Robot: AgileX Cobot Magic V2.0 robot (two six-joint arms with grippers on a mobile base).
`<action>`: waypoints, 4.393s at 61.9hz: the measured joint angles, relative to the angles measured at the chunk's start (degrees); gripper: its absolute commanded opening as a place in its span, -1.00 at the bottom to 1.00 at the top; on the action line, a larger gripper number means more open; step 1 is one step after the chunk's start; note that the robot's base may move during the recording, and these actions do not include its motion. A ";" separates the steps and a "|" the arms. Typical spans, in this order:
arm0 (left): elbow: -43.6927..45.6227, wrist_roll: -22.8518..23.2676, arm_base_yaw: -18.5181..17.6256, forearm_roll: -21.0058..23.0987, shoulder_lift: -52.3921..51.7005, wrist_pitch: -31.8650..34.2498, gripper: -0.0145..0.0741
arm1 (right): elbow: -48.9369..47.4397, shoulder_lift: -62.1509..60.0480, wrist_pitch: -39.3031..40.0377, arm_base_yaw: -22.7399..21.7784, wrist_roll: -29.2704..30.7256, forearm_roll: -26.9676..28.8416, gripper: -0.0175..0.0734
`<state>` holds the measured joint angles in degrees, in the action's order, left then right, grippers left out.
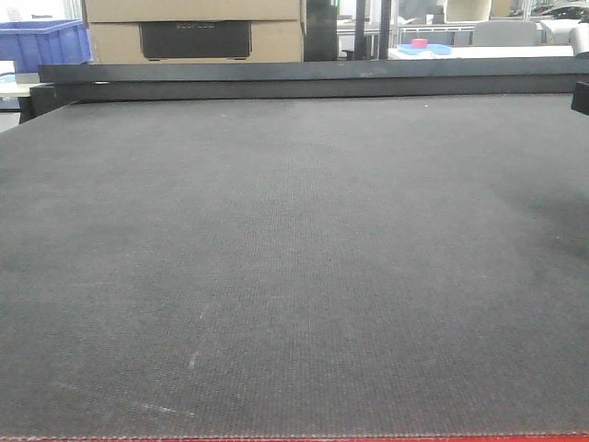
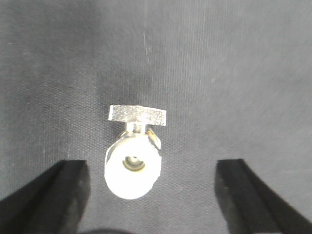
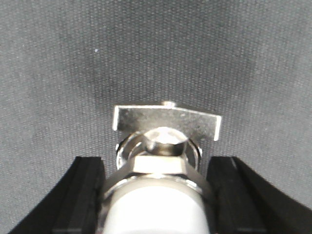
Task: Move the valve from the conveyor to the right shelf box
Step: 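Center left and right grippers over one silver valve each, then close both grippers around the white valve bodies, then lift both held valves off the conveyor belt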
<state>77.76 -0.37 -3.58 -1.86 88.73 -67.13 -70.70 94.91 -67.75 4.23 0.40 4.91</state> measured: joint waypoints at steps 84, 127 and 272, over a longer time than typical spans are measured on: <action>-10.17 -5.60 3.58 1.31 5.30 10.86 0.36 | 0.40 0.00 2.81 0.00 0.00 0.86 -0.98; -10.17 -5.60 3.58 1.30 5.30 10.56 -0.40 | 0.40 0.00 3.16 0.00 0.00 0.98 -0.98; -28.30 -2.64 3.41 8.43 -48.32 29.82 -0.92 | 25.09 -49.58 38.42 0.00 0.00 1.93 -0.98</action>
<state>49.46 -3.01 -0.17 6.57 40.41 -37.32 -45.61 45.33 -29.33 4.23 0.40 6.85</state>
